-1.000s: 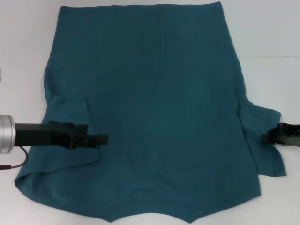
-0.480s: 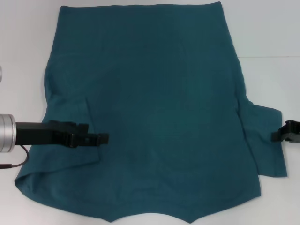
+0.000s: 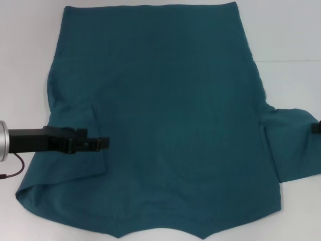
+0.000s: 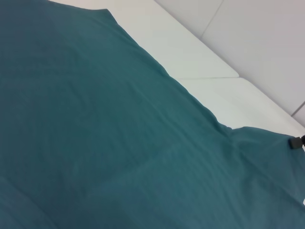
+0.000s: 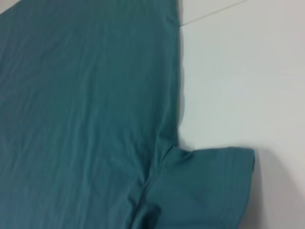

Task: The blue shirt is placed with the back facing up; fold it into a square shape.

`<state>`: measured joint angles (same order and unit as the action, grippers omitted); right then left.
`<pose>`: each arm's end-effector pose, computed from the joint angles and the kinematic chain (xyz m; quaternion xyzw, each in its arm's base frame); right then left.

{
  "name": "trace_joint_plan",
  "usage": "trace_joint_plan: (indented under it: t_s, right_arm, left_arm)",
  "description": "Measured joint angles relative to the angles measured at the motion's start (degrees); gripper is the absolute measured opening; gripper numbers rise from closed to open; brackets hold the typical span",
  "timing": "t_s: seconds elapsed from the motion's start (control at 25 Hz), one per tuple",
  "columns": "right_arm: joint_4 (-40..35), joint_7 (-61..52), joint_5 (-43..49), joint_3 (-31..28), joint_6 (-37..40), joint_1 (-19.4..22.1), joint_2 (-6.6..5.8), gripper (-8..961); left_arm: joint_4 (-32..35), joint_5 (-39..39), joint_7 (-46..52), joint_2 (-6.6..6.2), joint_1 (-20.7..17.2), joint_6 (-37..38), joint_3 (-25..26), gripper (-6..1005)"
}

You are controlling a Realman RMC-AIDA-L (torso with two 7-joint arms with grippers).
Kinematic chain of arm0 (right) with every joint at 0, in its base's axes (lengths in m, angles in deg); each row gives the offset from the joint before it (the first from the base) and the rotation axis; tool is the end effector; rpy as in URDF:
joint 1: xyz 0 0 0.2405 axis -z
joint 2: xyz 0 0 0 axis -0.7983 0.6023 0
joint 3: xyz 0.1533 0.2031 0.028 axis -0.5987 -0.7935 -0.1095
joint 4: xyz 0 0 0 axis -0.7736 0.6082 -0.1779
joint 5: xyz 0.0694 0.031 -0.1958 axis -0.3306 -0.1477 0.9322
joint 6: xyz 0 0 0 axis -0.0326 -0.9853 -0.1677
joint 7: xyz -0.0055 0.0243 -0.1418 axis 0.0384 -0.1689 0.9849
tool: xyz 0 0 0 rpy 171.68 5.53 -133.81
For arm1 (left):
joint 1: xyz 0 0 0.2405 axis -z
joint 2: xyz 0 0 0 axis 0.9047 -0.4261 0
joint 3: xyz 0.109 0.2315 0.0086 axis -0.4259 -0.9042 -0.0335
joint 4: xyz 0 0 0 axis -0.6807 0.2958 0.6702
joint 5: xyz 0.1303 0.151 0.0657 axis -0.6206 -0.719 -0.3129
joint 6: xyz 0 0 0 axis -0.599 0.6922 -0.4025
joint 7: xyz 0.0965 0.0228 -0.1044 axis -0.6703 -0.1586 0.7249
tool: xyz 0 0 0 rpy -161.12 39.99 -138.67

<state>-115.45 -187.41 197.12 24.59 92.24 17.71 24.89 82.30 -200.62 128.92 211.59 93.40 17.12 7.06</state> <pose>0.3421 0.3821 0.0846 -0.7176 0.6368 0.0900 0.2673 -0.2675 0.3368 0.0364 -0.8782 -0.4194 -0.1554 0.1693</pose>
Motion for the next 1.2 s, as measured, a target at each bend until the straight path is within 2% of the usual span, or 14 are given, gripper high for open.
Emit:
trace_joint_plan:
  t_s: [0.4, 0.64, 1.2]
  right_arm:
    - [0.0, -0.7, 0.0, -0.5, -0.8, -1.8, -1.40, 2]
    - [0.5, -1.4, 0.3, -0.3, -0.8, -3.8, -2.35, 3]
    - [-0.2, -3.9, 0.0, -1.0, 7.2, -5.9, -2.86, 3]
  left_arm:
    - [0.0, 3.3, 0.2, -0.25, -0.6, 0.0, 0.8, 918]
    - [0.9, 4.0, 1.0, 0.03, -0.6, 0.4, 2.4, 918]
    - [1.3, 7.8, 4.0, -0.19, -1.0, 0.4, 4.0, 918]
